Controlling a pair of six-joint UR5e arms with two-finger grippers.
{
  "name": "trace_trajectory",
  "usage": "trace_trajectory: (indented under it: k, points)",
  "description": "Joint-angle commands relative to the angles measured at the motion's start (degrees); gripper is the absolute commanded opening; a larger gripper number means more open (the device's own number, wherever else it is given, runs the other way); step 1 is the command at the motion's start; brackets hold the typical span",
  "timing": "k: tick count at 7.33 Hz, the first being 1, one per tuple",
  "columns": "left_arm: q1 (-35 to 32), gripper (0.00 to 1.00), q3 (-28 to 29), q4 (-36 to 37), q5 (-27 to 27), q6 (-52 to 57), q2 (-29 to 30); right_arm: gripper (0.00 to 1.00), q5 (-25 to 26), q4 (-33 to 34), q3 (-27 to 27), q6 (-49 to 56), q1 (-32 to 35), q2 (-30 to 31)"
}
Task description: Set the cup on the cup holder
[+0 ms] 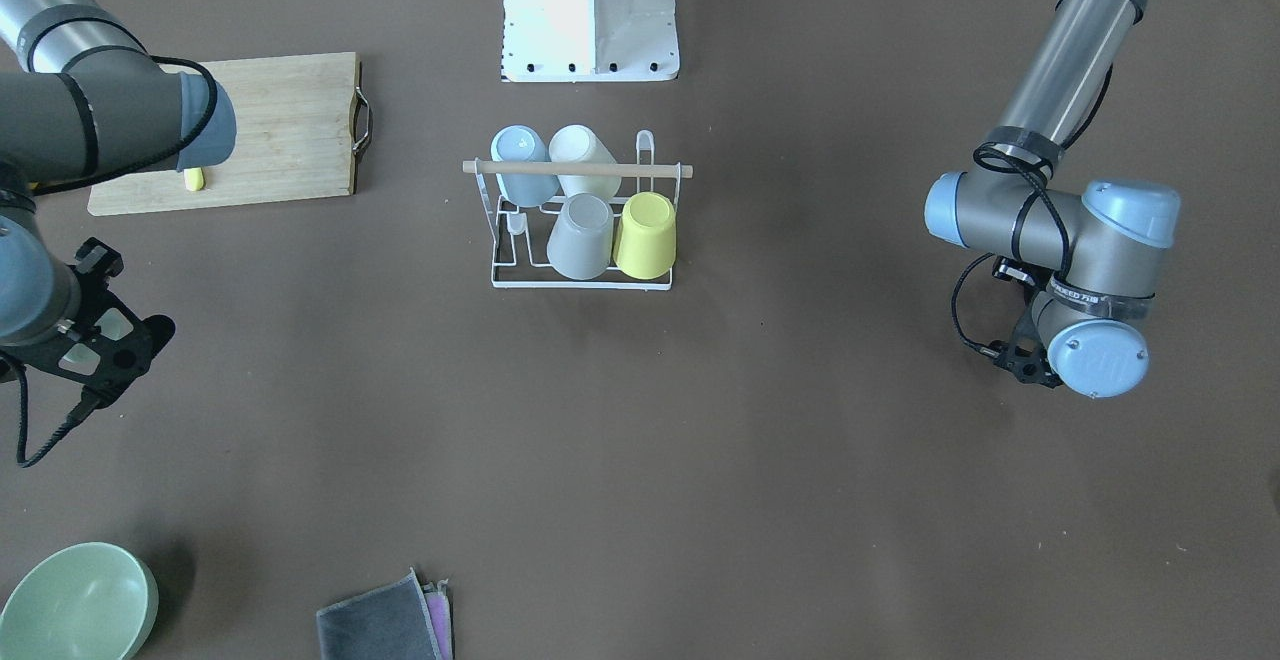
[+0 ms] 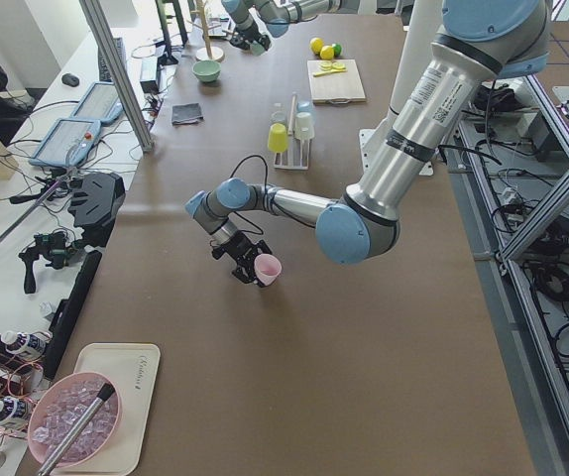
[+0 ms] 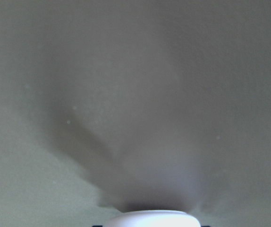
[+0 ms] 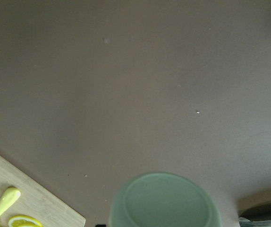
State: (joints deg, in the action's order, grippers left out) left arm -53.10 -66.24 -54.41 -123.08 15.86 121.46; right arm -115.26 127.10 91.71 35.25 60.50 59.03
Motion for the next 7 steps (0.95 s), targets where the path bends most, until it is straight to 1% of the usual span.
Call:
trace_trajectory:
  k: [1,2,3,4,5,6,7]
  points:
    - [-0.2,0.0,-1.3,2.6,1.4,1.3,0.0,0.0,-8.9,-3.0,4.7,-0.5,1.3,2.1]
    - [-0.7,0.0,-1.7,5.4,1.8,6.8,0.4,0.0,-13.0,-7.5,4.9,0.2,2.7,3.5]
    - [-1.7,0.0,-3.1,7.5,3.0,9.2,0.4,0.0,-27.3,-16.5,4.2,-1.7,3.6,8.8]
    - [-2.4,0.0,-5.1,8.7,4.7,9.5,0.4,0.0,-27.8,-20.3,3.8,-5.5,4.8,9.6]
    - [-3.7,0.0,-7.4,10.0,4.9,9.3,0.2,0.0,-28.0,-21.5,3.5,-5.5,5.1,9.8]
    - [-6.8,0.0,-11.1,10.2,4.9,8.7,-0.4,0.0,-27.9,-22.3,3.7,-5.4,5.0,9.8]
    - [-9.9,0.0,-12.8,10.4,4.2,8.7,-0.6,0.0,-27.9,-26.1,3.4,-2.1,3.8,9.7]
